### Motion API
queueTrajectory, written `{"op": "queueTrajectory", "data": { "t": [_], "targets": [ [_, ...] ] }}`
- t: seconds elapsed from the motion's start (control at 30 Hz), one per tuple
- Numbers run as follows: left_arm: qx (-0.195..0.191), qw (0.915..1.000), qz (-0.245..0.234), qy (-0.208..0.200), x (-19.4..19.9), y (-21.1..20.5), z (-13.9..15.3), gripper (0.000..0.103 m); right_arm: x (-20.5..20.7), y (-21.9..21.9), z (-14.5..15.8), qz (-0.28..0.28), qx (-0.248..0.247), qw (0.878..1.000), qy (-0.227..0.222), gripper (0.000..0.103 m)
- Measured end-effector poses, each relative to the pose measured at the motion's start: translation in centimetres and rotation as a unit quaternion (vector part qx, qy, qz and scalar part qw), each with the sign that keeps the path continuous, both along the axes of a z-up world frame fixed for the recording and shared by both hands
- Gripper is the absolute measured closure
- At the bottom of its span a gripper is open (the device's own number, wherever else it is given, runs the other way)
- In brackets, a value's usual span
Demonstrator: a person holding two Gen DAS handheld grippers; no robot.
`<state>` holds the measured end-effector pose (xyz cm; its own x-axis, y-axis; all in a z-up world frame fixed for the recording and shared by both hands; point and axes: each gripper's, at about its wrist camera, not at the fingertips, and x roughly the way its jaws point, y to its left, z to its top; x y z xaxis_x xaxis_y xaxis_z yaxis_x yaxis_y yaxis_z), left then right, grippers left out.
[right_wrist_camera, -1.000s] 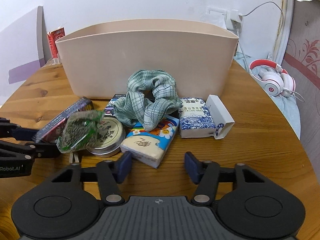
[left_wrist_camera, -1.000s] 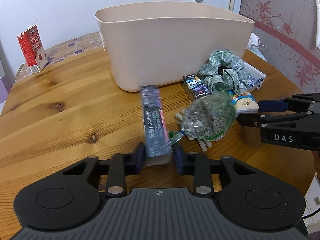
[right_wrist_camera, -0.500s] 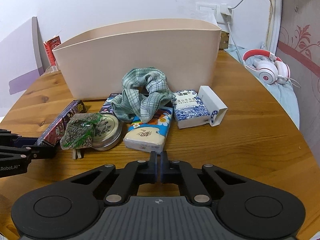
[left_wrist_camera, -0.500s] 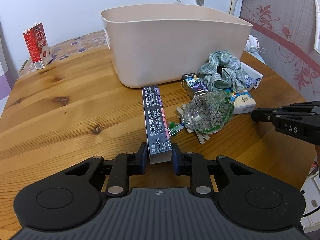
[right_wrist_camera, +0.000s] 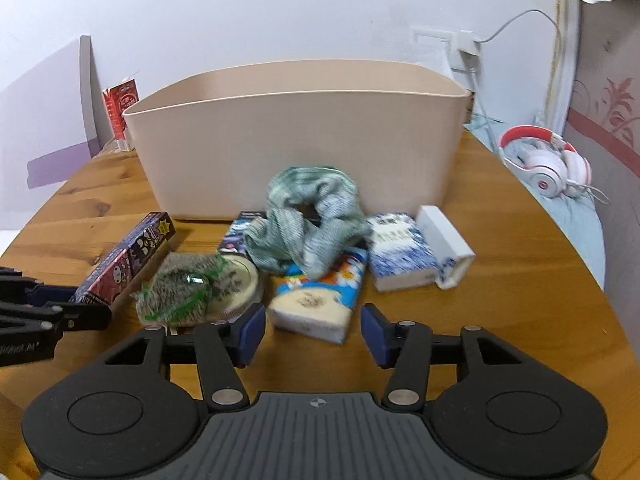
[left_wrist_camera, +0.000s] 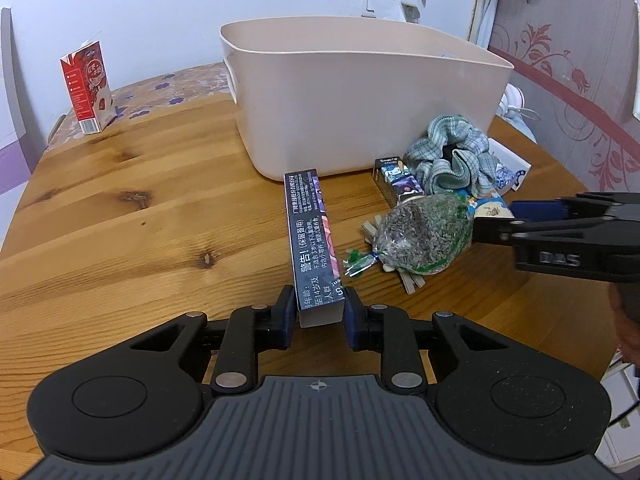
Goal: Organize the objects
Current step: 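Grasp the dark box with the left gripper while the right grasps the tissue pack, then lift both held items over the bin and open both grippers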
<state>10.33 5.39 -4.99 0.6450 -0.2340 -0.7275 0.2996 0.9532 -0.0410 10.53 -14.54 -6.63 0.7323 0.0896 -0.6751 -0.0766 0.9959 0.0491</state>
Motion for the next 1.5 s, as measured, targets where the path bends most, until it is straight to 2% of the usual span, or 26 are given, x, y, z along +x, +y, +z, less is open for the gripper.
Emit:
{"op": "queueTrajectory", "data": {
  "t": [0.1,0.13,0.2,0.47,0.73,0.93,1.23,1.5],
  "targets": [
    [-0.003,1.0000,0.002,-0.003,0.0,0.2,0.3,0.079,1.1,0.6,-0.4,-0.007,-0.006,1.000,0.008,0.046],
    [-0.005,1.0000,0.003,-0.005,-0.1,0.2,0.4,0.079,1.3,0.6,-0.5,-0.008,-0.005,1.000,0.010,0.055],
    [-0.008,0.9999,0.005,-0.008,-0.3,0.5,0.7,0.079,1.2,0.6,-0.4,-0.011,-0.001,1.000,0.008,0.058],
    [-0.023,0.9995,0.004,-0.021,-2.1,0.8,2.1,0.079,-2.0,-0.5,1.4,-0.018,0.011,1.000,-0.004,0.060],
    [-0.035,0.9980,-0.001,-0.054,-5.0,0.2,4.9,0.079,-6.0,-2.3,5.7,-0.022,0.034,0.997,-0.061,0.060],
    [-0.039,0.9951,-0.003,-0.091,-5.9,-0.2,7.7,0.079,-7.0,-3.1,8.9,-0.021,0.050,0.993,-0.109,0.060],
    [-0.027,0.9892,-0.021,-0.143,-2.5,-2.4,11.4,0.079,-4.0,-4.3,12.5,-0.023,0.049,0.987,-0.154,0.060],
    [-0.017,0.9891,-0.023,-0.145,4.8,-4.8,11.9,0.079,1.8,-4.6,13.8,-0.022,0.041,0.986,-0.162,0.060]
  ]
}}
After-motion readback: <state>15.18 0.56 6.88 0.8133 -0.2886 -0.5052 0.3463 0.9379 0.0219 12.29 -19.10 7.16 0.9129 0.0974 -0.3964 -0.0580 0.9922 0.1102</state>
